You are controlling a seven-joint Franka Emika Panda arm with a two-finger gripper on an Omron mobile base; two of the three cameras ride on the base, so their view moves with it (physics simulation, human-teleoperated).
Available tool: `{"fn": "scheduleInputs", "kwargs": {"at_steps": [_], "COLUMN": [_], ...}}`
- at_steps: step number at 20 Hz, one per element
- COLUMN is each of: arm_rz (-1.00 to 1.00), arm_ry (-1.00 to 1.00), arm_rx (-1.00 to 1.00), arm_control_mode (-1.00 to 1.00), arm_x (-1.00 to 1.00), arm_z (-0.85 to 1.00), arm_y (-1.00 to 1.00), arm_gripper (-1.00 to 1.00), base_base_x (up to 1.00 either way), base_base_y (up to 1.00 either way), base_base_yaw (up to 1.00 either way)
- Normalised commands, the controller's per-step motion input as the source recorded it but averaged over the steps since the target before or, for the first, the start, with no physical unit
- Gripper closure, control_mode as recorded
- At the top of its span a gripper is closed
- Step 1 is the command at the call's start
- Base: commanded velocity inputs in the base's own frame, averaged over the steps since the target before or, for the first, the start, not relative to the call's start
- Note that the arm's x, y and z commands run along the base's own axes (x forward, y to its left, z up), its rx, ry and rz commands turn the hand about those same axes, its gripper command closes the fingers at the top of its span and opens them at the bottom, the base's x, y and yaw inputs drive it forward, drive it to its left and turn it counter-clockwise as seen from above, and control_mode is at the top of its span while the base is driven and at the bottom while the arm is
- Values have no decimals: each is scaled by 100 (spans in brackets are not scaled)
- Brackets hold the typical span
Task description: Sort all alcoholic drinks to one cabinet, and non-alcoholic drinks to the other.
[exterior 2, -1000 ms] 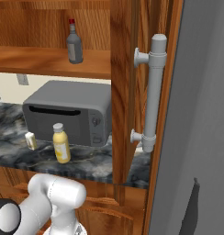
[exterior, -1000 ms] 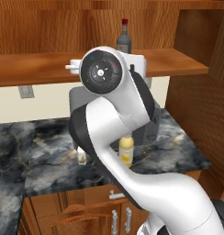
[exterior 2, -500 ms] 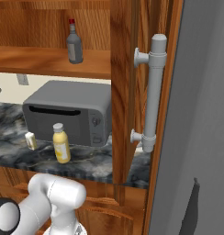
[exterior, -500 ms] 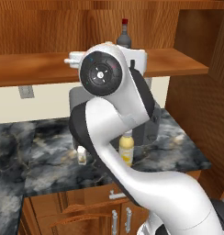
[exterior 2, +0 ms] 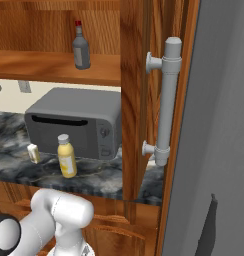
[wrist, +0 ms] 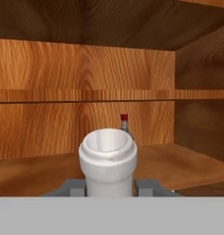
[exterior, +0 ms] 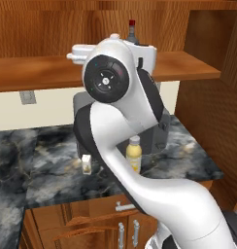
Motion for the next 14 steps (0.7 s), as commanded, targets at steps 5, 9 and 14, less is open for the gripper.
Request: {"fn": "scheduleInputs", "kwargs": {"at_steps": [5, 9, 14], "arm_rz": [0, 0, 0], "arm_ry": [-9, -7, -2], "arm_rx": [0, 0, 0], "arm_control_mode": [-100, -100, -100], "arm_x": [2, 8, 13], "arm_z": [0, 0, 0], "arm_y": [0, 0, -2], "arm_gripper": [100, 100, 100], "base_base_x": [0, 0, 0], "base_base_y": [0, 0, 0], "base_base_yaw": [0, 0, 0]}}
